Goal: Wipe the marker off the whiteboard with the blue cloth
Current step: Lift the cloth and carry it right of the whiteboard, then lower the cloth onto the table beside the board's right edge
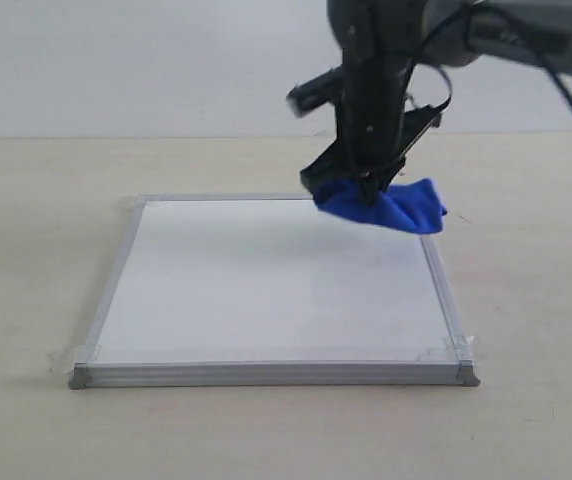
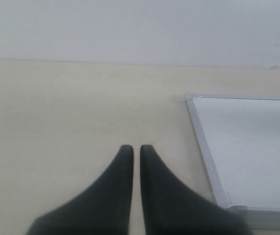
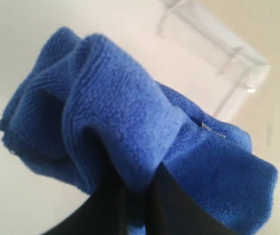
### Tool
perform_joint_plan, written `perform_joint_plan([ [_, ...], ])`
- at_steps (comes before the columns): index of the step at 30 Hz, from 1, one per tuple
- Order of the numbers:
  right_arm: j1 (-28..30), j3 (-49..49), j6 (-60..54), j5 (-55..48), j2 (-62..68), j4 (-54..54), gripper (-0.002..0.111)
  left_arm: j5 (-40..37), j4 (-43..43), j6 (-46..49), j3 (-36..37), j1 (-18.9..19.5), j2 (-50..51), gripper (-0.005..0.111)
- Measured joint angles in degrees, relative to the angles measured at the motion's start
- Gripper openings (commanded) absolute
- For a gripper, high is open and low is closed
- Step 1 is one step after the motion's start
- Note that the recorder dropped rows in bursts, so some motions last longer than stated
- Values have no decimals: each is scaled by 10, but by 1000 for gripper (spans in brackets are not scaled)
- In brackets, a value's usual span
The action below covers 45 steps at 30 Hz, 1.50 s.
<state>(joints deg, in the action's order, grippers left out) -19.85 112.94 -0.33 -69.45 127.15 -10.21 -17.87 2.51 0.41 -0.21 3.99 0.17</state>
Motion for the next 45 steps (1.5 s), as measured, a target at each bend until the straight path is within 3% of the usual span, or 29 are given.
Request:
perform_joint_plan([
  [4, 66, -18, 33, 0, -74, 0, 0, 0, 0, 0, 0, 0, 0, 5],
  [10, 199, -250, 33, 30, -215, 86, 0, 0, 0, 0, 0, 0, 0, 5],
  [14, 250, -466, 19, 215, -304, 267, 0, 0, 0, 0, 0, 0, 0, 5],
  [18, 251, -576, 18, 377, -309, 422, 0, 0, 0, 0, 0, 0, 0, 5],
  [28, 251, -587, -114, 419, -290, 444, 2, 0, 0, 0, 0, 0, 0, 5],
  [30, 251, -587, -131, 428, -290, 444, 12, 0, 0, 0, 0, 0, 0, 5],
  [34, 251, -587, -155, 436, -290, 444, 44, 0, 0, 0, 0, 0, 0, 5],
  [36, 251, -587, -159, 436, -290, 444, 54, 0, 0, 0, 0, 0, 0, 5],
  [39, 251, -587, -163, 436, -290, 444, 60, 0, 0, 0, 0, 0, 0, 5],
  [45, 251, -577, -220, 409, -290, 442, 61, 0, 0, 0, 0, 0, 0, 5],
])
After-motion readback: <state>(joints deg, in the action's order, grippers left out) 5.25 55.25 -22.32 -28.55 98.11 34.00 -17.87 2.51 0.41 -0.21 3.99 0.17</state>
